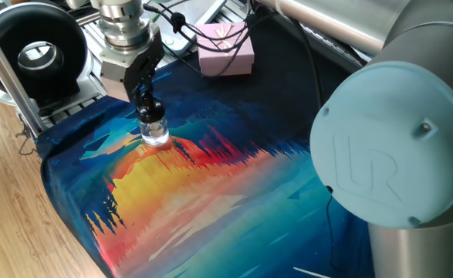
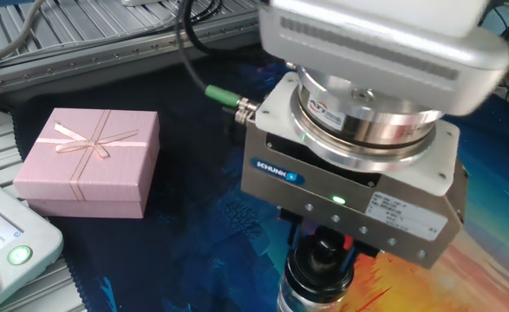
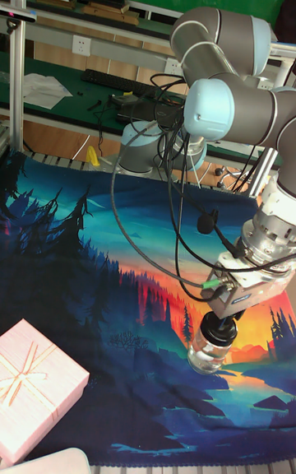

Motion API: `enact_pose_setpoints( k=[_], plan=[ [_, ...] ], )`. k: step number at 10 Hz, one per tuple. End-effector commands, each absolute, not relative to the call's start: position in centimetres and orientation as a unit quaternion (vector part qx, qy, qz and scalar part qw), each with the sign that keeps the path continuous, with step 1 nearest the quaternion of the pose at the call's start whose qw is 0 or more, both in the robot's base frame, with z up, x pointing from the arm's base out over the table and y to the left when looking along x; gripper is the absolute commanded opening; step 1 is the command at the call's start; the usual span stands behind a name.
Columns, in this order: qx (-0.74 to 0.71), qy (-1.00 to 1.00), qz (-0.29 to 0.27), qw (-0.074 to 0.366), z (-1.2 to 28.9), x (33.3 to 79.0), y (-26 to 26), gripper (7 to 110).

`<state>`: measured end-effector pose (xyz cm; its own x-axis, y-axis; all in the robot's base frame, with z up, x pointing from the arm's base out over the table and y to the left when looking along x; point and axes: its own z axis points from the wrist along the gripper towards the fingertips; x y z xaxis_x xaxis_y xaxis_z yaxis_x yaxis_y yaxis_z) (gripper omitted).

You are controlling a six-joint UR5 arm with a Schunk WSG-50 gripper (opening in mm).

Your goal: Screw the lid onto the jar

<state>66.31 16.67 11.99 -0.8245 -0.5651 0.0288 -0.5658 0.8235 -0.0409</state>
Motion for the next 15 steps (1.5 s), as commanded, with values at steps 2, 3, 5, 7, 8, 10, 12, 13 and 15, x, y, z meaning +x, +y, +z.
enact_pose_setpoints(
  k=[2, 3, 5, 7, 8, 10, 12, 13, 15],
  plan=[
    [0.399, -0.917, 0.017, 0.007, 11.38, 65.89, 17.16, 44],
    [0.413, -0.911, 0.012, 0.006, 11.25, 65.67, 17.50, 44],
    [0.438, -0.899, 0.011, 0.006, 11.03, 65.39, 17.54, 44],
    [0.447, -0.895, 0.010, 0.003, 11.07, 65.42, 17.66, 44],
    [0.453, -0.892, 0.009, 0.003, 11.12, 65.47, 17.71, 44],
    [0.462, -0.887, 0.007, -0.002, 11.19, 65.65, 17.87, 44],
    [0.472, -0.881, 0.000, -0.011, 11.17, 65.93, 17.84, 22],
    [0.484, -0.875, -0.003, -0.013, 11.49, 65.85, 17.83, 22],
    [0.500, -0.866, -0.010, -0.018, 11.67, 65.47, 17.50, 22]
  ],
)
